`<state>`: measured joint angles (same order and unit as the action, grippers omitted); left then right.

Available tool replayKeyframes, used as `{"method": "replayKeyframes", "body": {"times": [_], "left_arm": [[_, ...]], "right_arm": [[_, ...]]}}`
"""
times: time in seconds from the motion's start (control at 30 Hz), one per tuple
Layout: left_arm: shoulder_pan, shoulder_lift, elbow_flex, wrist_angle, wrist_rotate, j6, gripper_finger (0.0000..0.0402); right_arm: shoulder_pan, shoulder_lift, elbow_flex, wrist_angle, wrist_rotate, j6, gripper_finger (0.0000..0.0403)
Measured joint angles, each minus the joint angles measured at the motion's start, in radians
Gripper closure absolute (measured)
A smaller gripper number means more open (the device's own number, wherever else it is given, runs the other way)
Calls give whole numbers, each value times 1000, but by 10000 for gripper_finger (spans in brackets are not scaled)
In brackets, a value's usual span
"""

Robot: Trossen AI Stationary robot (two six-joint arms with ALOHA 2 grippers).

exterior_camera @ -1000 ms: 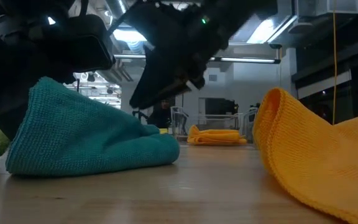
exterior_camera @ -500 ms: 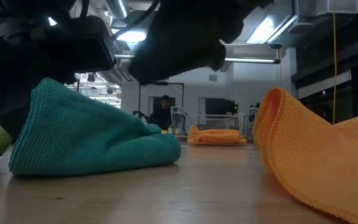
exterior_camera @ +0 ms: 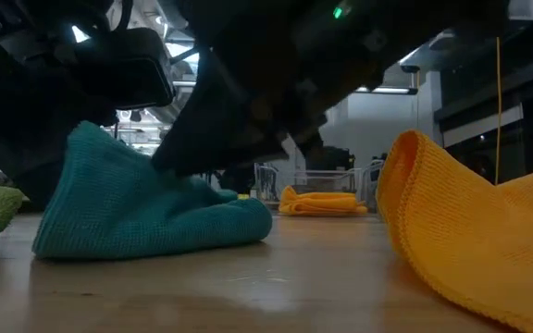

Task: Fold microfiber towels
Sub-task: Fold the blue towel on the table

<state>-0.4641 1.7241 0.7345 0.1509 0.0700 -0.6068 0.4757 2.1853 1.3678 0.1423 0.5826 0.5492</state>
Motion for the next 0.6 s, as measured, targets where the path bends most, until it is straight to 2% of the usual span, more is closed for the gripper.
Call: {"method": "replayKeyframes", "body": {"times": [0.23, 0.4, 0.6], "left_arm": [[0, 0, 0, 3, 4, -26, 282], [-1, 0, 0, 11, 11, -62, 282], [21, -55, 0, -29, 122, -125, 282]], "right_arm": [[-46, 56, 0, 49, -2, 18, 295], [-67, 102, 4, 64, -43, 43, 295], [-70, 121, 6, 71, -66, 72, 295]]}}
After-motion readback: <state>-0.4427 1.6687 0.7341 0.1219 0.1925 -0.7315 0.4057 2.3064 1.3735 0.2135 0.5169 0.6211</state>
